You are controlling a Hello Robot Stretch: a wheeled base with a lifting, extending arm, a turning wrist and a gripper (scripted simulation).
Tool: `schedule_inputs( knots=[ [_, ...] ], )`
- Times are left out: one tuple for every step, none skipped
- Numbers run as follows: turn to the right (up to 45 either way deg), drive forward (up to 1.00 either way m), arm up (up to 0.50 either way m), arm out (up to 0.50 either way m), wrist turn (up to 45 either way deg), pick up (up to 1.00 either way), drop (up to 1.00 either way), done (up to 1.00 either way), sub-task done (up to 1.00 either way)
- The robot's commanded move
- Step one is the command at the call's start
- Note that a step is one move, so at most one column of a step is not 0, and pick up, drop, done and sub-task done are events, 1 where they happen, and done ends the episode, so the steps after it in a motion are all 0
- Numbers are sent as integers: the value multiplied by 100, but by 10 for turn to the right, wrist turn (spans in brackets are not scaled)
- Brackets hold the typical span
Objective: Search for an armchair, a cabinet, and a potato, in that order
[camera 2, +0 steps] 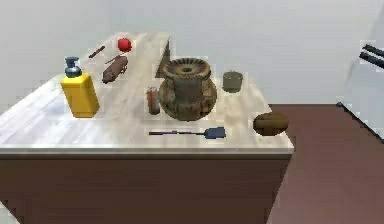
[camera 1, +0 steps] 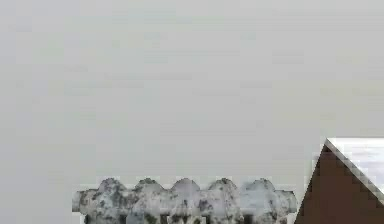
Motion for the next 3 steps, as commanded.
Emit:
schedule_inputs(
  knots=[
    [-450,0,0,0,0,0,0,0,0],
    [-450,0,0,0,0,0,0,0,0],
    [-450,0,0,0,0,0,0,0,0]
  ],
)
